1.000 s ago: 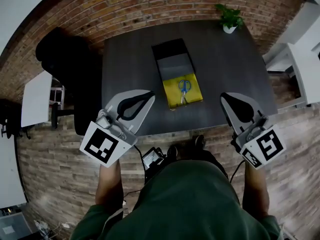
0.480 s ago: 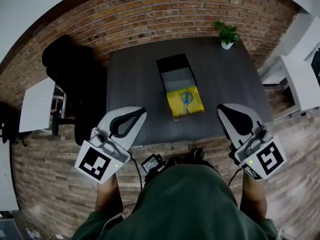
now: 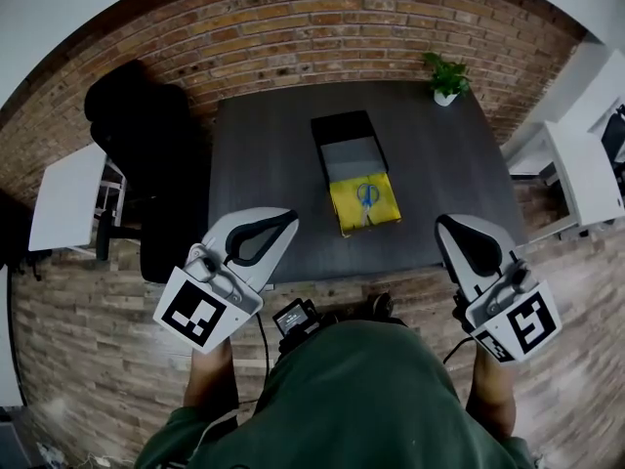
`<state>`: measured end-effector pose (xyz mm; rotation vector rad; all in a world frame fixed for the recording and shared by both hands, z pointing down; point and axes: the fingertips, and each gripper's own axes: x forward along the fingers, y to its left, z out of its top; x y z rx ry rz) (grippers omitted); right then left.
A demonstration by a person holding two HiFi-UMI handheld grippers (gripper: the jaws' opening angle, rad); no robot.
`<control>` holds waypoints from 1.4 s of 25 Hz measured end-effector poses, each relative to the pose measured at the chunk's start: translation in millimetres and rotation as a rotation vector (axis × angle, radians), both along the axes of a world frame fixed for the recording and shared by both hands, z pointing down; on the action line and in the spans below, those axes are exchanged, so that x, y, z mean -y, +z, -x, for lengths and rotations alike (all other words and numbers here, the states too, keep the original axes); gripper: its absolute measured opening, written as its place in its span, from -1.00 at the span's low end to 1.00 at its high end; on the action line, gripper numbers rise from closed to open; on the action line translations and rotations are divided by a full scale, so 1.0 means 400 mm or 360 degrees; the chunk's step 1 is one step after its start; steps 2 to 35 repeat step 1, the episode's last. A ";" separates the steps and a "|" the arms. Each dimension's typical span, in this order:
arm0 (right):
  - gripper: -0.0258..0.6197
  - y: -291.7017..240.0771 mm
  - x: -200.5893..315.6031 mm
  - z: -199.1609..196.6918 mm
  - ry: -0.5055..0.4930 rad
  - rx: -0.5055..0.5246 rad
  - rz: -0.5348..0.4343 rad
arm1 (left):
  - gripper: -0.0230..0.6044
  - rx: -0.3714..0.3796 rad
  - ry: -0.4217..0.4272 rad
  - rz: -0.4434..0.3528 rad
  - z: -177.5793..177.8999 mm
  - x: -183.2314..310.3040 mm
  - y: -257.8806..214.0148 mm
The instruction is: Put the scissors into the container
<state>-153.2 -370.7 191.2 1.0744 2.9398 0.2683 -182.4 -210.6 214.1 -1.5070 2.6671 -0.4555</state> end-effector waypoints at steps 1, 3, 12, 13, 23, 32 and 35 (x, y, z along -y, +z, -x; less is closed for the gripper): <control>-0.91 0.001 -0.004 -0.002 0.0006 0.0000 0.0001 | -0.92 0.0001 0.0008 0.0000 0.001 -0.002 0.002; -0.91 0.001 -0.004 -0.002 0.0006 0.0000 0.0001 | -0.92 0.0001 0.0008 0.0000 0.001 -0.002 0.002; -0.91 0.001 -0.004 -0.002 0.0006 0.0000 0.0001 | -0.92 0.0001 0.0008 0.0000 0.001 -0.002 0.002; -0.91 0.001 -0.004 -0.002 0.0006 0.0000 0.0001 | -0.92 0.0001 0.0008 0.0000 0.001 -0.002 0.002; -0.91 0.001 -0.004 -0.002 0.0006 0.0000 0.0001 | -0.92 0.0001 0.0008 0.0000 0.001 -0.002 0.002; -0.91 0.001 -0.004 -0.002 0.0006 0.0000 0.0001 | -0.92 0.0001 0.0008 0.0000 0.001 -0.002 0.002; -0.91 0.001 -0.004 -0.002 0.0006 0.0000 0.0001 | -0.92 0.0001 0.0008 0.0000 0.001 -0.002 0.002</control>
